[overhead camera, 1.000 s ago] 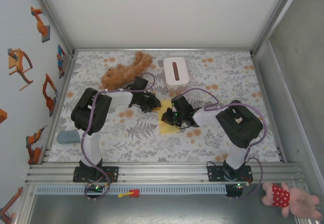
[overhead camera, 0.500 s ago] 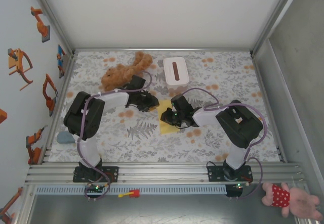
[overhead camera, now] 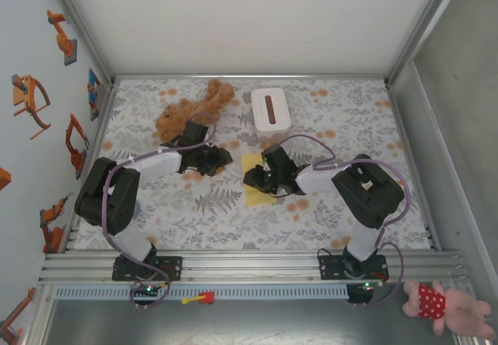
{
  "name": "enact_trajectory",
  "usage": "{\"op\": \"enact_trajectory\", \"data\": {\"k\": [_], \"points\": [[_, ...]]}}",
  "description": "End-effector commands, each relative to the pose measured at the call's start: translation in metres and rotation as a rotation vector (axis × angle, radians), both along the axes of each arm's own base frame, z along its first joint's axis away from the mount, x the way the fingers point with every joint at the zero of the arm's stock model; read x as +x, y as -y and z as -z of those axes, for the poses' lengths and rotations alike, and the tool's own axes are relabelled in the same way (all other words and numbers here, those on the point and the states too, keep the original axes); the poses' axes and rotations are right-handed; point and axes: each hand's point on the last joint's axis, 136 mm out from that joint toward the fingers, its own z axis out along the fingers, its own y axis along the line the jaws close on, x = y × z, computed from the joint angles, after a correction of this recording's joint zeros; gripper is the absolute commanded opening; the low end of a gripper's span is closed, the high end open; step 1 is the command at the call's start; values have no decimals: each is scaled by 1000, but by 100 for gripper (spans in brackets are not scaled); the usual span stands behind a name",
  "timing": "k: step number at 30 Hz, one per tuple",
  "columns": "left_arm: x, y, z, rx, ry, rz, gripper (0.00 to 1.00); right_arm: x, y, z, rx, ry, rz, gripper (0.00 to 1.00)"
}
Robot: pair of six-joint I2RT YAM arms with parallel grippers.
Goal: Fold a paper plane with a square sheet of paper (pick it up from the middle)
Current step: Fold the triangle a second time at the center of the table.
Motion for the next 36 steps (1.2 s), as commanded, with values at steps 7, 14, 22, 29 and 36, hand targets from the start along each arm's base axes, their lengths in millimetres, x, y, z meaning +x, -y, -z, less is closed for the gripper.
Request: {"op": "enact_trajectory", "data": {"k": [7,14,22,29,36], "points": [[-5,6,-10,-69,21,0,35,-16,27,35,-156,-50,-6,29],[-13,16,-6,-80,9,42,35,-18,30,37,-166,-45,-7,31],[-18,27,-2,-85,-2,70,34,-19,32,40,-177,-50,-8,30],[-28,38,7,-79,-24,103,20,-23,36,49,-212,-78,-10,3],[-40,51,14,-63,-42,158,6,-25,38,54,-231,-96,-13,0]]}}
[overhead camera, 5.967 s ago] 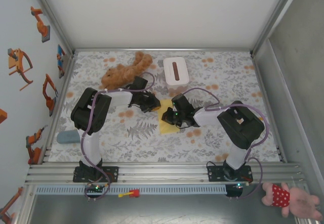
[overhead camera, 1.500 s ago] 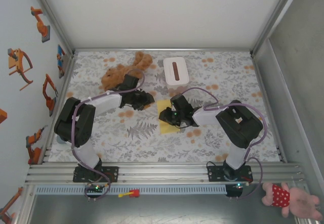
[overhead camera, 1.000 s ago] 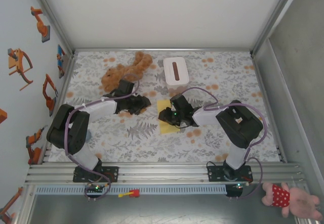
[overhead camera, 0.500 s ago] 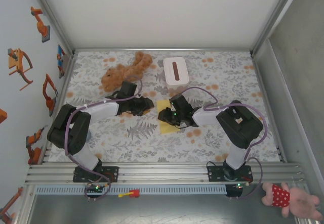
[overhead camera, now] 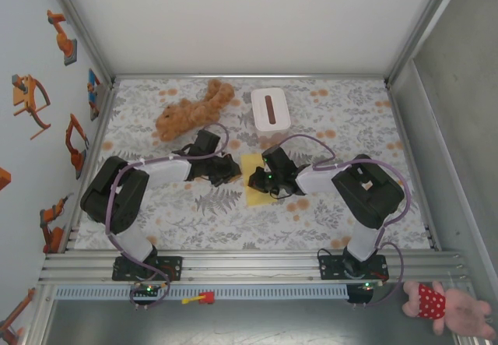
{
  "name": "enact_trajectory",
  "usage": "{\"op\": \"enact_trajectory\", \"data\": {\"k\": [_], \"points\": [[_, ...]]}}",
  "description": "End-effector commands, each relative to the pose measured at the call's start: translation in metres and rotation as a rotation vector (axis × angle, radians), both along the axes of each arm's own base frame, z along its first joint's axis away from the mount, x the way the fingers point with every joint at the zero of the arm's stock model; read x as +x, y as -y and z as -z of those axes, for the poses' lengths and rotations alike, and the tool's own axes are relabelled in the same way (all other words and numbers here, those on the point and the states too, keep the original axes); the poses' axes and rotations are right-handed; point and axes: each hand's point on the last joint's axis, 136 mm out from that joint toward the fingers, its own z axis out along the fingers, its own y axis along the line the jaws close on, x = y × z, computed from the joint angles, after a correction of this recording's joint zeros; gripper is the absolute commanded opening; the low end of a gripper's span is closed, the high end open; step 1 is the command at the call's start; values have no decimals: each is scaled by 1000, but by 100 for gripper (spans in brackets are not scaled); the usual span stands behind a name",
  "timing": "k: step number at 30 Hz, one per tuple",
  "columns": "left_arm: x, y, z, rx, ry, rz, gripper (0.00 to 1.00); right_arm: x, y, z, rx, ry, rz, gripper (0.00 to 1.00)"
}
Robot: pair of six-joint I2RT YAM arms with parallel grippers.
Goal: Fold a paper plane with a square sheet of paper (pick it up from the middle)
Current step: Fold the triangle a second time at the center of the table.
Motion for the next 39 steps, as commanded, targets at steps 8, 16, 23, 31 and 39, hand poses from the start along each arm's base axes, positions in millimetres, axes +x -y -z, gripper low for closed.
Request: {"op": "enact_trajectory", "data": {"k": [8,16,23,31,39], "points": [[-5,18,8,20,-9,67,0,-22,31,46,-179,-120,21,0],[-7,21,13,27,-26,79,0,-21,31,46,-177,-119,24,0],[-11,18,25,64,-61,80,0,-22,31,46,-177,-121,25,0],[-10,11,36,117,-72,69,0,-21,30,41,-164,-111,27,0],[-18,-3,52,200,-115,66,0,-3,14,-1,-53,1,29,0]]}}
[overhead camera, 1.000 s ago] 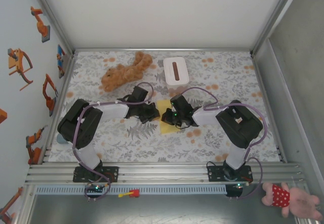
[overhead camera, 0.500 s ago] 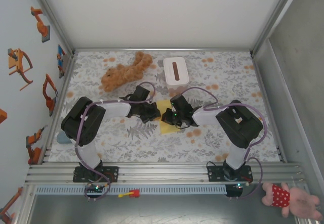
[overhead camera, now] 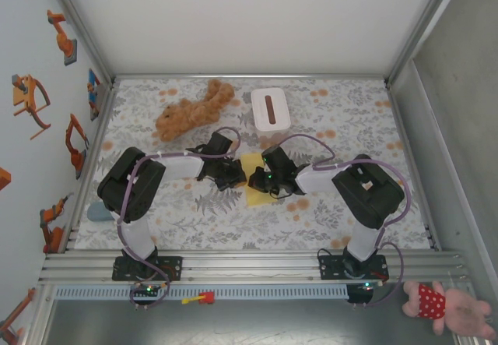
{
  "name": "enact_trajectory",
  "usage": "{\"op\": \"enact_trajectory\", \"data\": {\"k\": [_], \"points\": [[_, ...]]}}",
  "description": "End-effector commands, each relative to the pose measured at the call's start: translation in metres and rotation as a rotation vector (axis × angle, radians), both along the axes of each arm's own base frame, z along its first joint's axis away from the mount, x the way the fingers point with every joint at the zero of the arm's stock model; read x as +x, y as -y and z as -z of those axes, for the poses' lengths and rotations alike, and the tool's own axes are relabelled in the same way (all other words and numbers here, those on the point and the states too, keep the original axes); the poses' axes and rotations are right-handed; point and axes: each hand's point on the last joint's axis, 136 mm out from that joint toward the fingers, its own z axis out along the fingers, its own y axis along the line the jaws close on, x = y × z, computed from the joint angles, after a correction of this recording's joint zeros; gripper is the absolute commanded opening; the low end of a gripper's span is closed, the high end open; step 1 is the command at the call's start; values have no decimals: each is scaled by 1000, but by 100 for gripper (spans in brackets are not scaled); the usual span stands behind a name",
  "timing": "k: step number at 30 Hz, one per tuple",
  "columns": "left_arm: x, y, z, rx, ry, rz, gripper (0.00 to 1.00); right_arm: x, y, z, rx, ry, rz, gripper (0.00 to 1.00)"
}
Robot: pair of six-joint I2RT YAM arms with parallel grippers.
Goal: Fold a paper plane with a square sheet of paper (pick it up from the middle)
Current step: Fold the triangle a second time at the center of the table.
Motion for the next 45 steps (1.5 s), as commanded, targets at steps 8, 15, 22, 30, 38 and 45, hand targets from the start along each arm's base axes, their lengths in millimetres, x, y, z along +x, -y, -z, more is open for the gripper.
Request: {"op": "enact_trajectory", "data": {"k": [8,15,22,30,38,45], "points": [[-12,-14,24,97,-60,23,0,4,14,-2,-52,39,40,0],[-12,-14,24,99,-61,33,0,14,19,-5,-52,61,68,0],[-13,-15,24,102,-62,33,0,18,26,-5,-59,67,82,0],[-8,-9,13,75,-38,40,0,7,43,18,-127,12,115,0],[-2,-2,-27,-10,59,26,9,-6,60,44,-172,-51,173,0],[-27,3,-42,-65,86,41,14,-10,65,54,-172,-74,207,0]]}}
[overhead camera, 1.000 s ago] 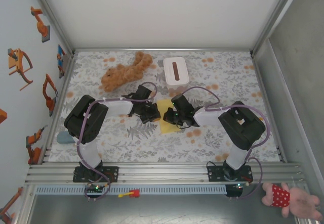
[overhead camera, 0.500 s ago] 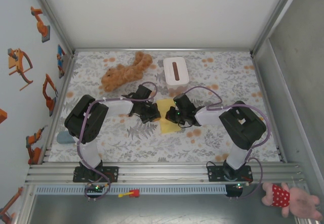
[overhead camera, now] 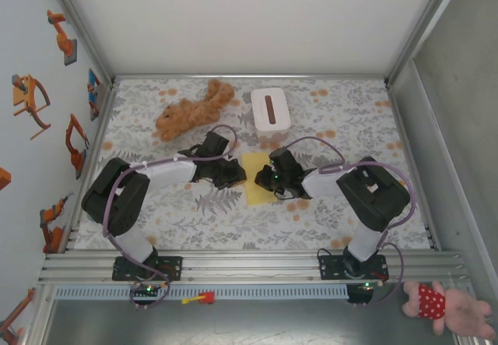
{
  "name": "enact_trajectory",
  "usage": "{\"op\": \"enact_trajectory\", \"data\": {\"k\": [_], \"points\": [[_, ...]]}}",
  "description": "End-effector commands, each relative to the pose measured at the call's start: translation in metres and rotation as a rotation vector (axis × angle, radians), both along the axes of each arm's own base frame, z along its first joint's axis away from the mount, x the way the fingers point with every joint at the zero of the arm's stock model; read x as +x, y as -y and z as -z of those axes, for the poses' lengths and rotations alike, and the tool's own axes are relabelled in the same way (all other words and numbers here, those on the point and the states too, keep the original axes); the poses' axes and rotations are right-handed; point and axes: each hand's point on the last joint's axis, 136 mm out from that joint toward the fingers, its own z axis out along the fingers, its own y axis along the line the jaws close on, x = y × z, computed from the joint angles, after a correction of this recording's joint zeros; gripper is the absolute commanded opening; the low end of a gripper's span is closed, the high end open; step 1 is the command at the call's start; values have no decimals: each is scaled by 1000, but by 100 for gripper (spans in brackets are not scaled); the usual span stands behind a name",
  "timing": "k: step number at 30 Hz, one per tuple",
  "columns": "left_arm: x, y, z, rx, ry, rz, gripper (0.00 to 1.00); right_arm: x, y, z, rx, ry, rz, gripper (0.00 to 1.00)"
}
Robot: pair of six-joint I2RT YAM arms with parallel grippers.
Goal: Fold a paper plane with a square sheet of paper (pick it up from the middle)
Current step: Fold the triangle a second time at the center of the table.
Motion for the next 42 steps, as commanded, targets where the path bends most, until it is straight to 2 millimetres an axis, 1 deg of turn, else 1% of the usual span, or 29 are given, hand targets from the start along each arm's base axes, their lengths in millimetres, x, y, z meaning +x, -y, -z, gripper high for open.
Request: {"op": "enact_trajectory", "data": {"k": [1,5,10,15,17,23,28,32,35,37,42], "points": [[-18,6,-4,-16,2,22,16,-25,41,51,-174,-138,77,0],[-34,14,-5,-14,7,67,17,-24,42,49,-169,-140,97,0],[-41,23,2,-6,-13,99,16,-24,41,49,-145,-158,131,0],[-42,27,13,18,-55,109,10,-24,40,49,-128,-165,141,0],[-41,26,14,26,-52,109,8,-24,40,49,-128,-169,143,0],[-40,26,18,55,-61,125,8,-26,41,50,-126,-174,145,0],[-42,21,22,96,-68,138,8,-25,40,49,-122,-174,149,0],[-43,27,20,73,-76,163,7,-25,39,48,-114,-178,156,0],[-44,34,15,23,-60,189,7,-25,39,48,-110,-177,156,0],[-44,33,16,30,-55,190,7,-25,39,47,-110,-176,158,0],[-45,29,25,61,-74,179,7,-26,40,49,-112,-181,161,0]]}}
